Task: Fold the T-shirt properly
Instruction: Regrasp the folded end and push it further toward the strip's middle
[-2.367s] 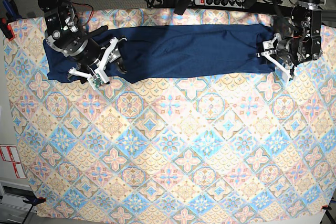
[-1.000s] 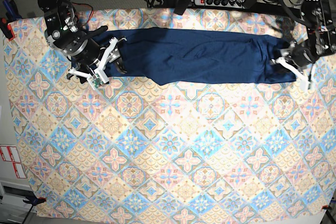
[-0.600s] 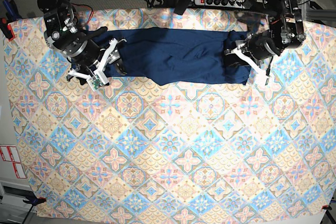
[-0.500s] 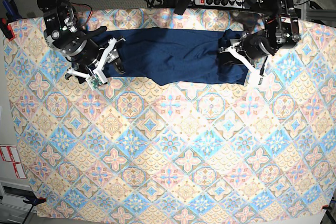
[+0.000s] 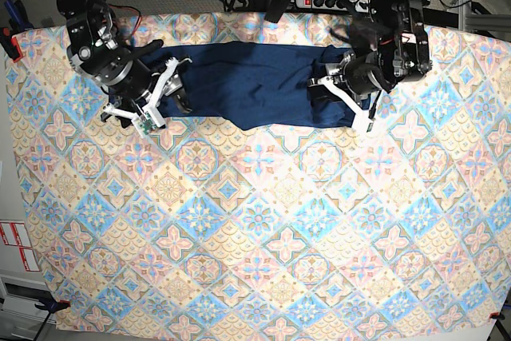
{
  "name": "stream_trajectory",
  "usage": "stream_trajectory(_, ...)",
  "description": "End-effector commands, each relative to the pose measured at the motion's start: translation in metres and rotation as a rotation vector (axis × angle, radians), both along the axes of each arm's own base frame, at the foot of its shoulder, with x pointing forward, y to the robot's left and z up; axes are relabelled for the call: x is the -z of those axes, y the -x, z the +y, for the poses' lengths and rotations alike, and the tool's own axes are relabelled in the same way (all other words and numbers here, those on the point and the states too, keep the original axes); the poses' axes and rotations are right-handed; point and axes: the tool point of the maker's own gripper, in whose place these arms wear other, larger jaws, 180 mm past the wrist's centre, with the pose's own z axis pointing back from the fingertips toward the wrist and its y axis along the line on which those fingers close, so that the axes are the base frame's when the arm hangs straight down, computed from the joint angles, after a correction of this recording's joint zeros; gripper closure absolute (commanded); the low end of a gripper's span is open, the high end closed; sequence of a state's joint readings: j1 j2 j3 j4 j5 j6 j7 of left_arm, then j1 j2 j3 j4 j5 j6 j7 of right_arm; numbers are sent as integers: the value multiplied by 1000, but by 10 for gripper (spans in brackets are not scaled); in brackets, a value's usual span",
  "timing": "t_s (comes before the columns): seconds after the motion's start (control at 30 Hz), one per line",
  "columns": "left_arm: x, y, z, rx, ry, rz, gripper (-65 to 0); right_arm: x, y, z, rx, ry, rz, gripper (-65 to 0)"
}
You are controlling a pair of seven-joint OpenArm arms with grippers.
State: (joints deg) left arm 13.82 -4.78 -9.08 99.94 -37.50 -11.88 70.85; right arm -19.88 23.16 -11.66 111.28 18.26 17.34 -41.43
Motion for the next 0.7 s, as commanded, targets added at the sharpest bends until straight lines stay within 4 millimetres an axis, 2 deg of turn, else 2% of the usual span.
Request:
stream_trajectory(0.0,-10,-10,-2,-8,18,-49,0,-12,-7,0,-2,-11,-46,-329)
stream_trajectory(0.1,-11,-13,-1,-18,17,-66,-14,-12,-7,0,-3,-11,-45,-329)
stream_trajectory(0.4,-10,-6,-2,-14,23,-54,-296,-12,-6,2,-8,-13,-42,-329)
stream_trajectory(0.53,-7,1,-3,-9,24,-43,-335,-12,-7,1,-6,-12,-44,-329)
stream_trajectory(0.67,-31,-4,-6,5,23,-117,-342,-12,-6,2,-8,-13,-42,-329)
